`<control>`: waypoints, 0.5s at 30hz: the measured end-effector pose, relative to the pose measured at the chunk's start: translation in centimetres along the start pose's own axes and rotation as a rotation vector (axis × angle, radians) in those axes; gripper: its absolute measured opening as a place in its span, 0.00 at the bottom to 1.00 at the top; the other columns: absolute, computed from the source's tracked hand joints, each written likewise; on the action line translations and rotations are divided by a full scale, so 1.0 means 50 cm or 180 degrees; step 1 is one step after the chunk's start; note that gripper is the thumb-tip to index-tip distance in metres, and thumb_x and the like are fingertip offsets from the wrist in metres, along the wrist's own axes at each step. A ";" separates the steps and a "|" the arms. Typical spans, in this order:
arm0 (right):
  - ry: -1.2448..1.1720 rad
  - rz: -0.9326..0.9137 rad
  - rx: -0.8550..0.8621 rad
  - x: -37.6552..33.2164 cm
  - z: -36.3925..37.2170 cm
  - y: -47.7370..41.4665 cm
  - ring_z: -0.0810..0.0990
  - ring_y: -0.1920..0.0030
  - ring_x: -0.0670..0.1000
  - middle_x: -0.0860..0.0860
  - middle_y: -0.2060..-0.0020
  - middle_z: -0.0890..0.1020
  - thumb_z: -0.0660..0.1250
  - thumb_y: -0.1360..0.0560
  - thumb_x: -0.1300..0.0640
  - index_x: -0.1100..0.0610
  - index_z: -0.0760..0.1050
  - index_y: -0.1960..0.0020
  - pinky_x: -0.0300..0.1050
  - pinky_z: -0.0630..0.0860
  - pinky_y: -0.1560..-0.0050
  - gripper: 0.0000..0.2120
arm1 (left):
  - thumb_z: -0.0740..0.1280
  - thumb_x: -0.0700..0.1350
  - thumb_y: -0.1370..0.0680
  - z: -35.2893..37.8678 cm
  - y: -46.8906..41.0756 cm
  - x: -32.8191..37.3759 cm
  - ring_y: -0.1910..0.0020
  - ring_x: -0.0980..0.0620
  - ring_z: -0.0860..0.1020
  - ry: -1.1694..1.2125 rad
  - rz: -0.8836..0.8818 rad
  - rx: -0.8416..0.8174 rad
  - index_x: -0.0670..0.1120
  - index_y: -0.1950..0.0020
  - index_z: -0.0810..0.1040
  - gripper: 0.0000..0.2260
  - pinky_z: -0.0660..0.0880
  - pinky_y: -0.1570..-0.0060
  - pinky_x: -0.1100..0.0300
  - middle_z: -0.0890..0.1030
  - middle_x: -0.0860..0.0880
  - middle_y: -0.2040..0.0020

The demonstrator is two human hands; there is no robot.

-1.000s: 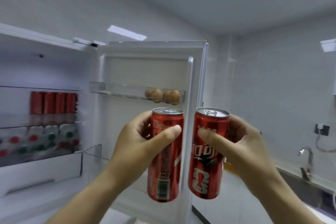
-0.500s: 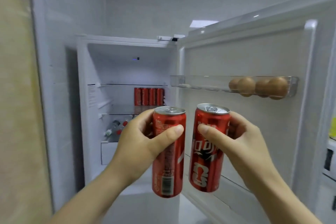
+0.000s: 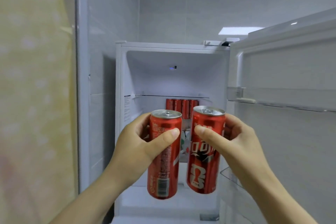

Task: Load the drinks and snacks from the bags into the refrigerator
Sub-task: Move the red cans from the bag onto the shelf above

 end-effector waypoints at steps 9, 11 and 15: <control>-0.0007 -0.0008 0.0080 0.100 0.134 -0.117 0.84 0.57 0.43 0.45 0.58 0.86 0.74 0.40 0.48 0.46 0.81 0.48 0.32 0.78 0.62 0.20 | 0.70 0.63 0.38 -0.111 -0.101 -0.141 0.53 0.59 0.82 0.0047 -0.0067 0.0066 0.63 0.50 0.78 0.18 0.77 0.60 0.71 0.84 0.57 0.53; -0.0043 0.0027 0.0082 0.130 0.150 -0.145 0.84 0.57 0.43 0.45 0.58 0.86 0.74 0.40 0.48 0.47 0.81 0.48 0.32 0.78 0.62 0.20 | 0.71 0.62 0.38 -0.120 -0.120 -0.171 0.54 0.58 0.82 0.0035 -0.0117 0.0106 0.61 0.50 0.79 0.18 0.77 0.60 0.70 0.84 0.57 0.54; -0.0053 0.0124 0.0130 0.202 0.173 -0.205 0.84 0.56 0.43 0.44 0.57 0.86 0.74 0.40 0.46 0.45 0.80 0.45 0.40 0.79 0.58 0.23 | 0.73 0.59 0.34 -0.123 -0.165 -0.231 0.54 0.59 0.82 -0.0024 -0.0241 0.0288 0.58 0.49 0.78 0.15 0.76 0.63 0.71 0.84 0.58 0.55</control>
Point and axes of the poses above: each hand's wrist, its own y-axis away from the middle knuckle, its own z-axis out of the palm, x = y × z, the point moved 2 cm from there along -y, towards the middle knuckle
